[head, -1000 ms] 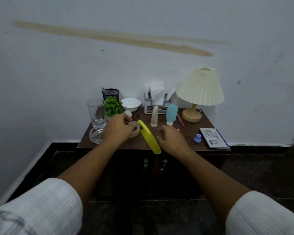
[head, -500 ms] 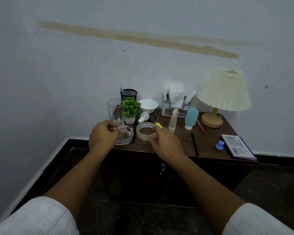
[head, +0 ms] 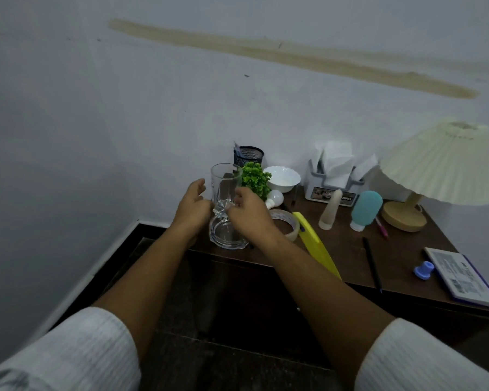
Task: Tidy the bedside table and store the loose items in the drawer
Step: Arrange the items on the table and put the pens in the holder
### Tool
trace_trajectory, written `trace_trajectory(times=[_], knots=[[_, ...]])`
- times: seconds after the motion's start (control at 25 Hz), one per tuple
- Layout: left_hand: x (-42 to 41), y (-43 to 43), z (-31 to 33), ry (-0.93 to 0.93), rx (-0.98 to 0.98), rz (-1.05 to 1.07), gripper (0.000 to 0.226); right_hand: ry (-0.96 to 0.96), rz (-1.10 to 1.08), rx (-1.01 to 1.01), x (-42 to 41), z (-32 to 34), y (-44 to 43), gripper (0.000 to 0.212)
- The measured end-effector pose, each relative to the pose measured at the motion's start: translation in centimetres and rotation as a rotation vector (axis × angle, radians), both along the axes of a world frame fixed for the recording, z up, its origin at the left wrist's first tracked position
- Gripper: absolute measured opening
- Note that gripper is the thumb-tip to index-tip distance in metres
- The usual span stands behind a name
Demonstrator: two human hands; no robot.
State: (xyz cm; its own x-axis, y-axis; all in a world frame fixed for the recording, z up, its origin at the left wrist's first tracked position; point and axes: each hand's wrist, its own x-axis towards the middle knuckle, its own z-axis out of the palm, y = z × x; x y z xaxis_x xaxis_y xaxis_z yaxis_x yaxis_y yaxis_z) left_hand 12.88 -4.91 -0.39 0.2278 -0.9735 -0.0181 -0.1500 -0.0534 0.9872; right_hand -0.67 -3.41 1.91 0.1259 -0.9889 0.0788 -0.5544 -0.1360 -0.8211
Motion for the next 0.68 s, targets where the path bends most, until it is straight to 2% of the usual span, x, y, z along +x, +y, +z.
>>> trace_trajectory(times=[0.2, 0.48, 0.68], knots=[[0.1, -2.4, 0.5, 0.085, -0.008, -0.08, 0.079, -0.051, 0.0, 0.022, 1.1, -1.1, -1.3, 0.039], [0.9, -2.1, 1.4, 0.064, 0.006, -0.087, 0.071, -0.124, 0.059, 0.002, 1.3, -0.5, -1.3, 0.052], [1.2, 1.2, 4.5, 0.035, -0.092, -0.099, 0.065, -0.193, 0.085, -0.087, 0.8, 1.2, 0.1, 0.062]])
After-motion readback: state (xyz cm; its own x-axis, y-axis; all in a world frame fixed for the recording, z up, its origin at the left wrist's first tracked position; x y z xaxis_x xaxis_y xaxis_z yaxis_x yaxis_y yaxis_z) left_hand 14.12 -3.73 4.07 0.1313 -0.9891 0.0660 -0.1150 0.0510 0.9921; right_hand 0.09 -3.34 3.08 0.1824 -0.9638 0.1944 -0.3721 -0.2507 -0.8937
